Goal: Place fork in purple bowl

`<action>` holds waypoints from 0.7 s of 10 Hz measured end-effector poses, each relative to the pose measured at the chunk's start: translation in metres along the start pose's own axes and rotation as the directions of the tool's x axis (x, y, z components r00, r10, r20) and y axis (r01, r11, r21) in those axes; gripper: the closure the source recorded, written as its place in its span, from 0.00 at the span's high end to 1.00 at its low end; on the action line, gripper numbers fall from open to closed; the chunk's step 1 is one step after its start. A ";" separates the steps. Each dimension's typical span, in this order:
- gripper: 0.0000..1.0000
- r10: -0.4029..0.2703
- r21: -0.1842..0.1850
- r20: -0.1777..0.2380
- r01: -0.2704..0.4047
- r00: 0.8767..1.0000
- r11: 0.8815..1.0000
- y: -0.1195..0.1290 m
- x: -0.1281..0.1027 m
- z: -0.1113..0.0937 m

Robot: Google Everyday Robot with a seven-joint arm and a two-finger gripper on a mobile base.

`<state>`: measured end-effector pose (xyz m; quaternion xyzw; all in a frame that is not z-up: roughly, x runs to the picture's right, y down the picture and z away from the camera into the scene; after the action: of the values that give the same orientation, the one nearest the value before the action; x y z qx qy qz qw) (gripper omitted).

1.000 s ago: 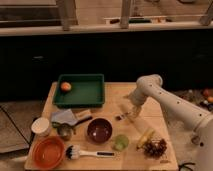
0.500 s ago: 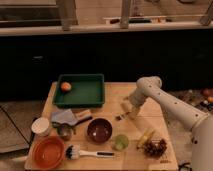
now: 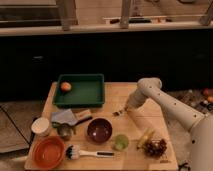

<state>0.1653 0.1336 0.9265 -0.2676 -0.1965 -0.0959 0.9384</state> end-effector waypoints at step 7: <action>0.00 0.005 0.001 0.005 -0.005 1.000 1.000 0.000 0.000 0.000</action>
<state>0.1657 0.1336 0.9261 -0.2677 -0.1981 -0.0926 0.9384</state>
